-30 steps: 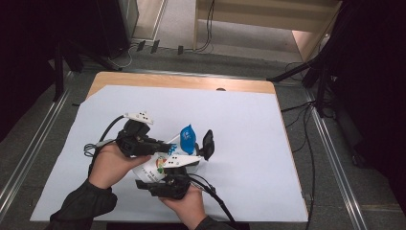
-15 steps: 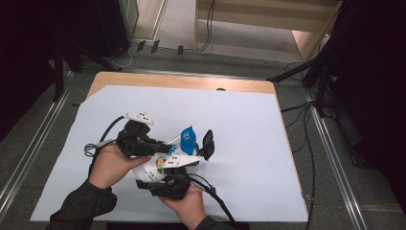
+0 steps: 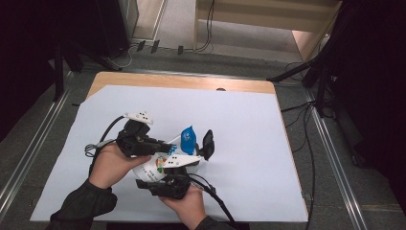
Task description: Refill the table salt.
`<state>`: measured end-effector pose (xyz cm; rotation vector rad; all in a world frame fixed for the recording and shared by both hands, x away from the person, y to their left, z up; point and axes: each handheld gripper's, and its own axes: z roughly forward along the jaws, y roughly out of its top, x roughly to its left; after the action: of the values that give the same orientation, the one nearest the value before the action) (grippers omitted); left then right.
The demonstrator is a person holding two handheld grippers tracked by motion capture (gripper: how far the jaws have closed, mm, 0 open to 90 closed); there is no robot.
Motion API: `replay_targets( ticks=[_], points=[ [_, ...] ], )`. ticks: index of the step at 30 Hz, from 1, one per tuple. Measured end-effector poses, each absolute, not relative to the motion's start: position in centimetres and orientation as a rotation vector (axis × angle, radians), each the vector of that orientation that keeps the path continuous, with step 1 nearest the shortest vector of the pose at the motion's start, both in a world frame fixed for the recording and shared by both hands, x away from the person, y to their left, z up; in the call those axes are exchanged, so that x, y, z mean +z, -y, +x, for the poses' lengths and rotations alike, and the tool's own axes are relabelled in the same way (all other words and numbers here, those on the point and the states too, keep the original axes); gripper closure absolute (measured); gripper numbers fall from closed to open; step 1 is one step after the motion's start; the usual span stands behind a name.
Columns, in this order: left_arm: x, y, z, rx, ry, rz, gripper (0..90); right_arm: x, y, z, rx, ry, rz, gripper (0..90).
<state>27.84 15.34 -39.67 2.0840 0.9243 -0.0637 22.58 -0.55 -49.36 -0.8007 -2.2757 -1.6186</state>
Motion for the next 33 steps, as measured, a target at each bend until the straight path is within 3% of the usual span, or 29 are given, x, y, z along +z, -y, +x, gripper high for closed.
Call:
replay_targets(
  ticks=[26, 33],
  points=[
    [-39.58, -15.25, 27.76, -0.071, -0.937, 2.075, 84.7, -49.31, 0.44, 22.58, -1.62, 2.306, -0.771, 63.4],
    [-39.59, -15.16, 27.71, -0.07, -0.935, 2.075, 83.6, -49.3, 0.52, 22.64, -1.612, 2.306, -0.787, 66.6]
  ],
)
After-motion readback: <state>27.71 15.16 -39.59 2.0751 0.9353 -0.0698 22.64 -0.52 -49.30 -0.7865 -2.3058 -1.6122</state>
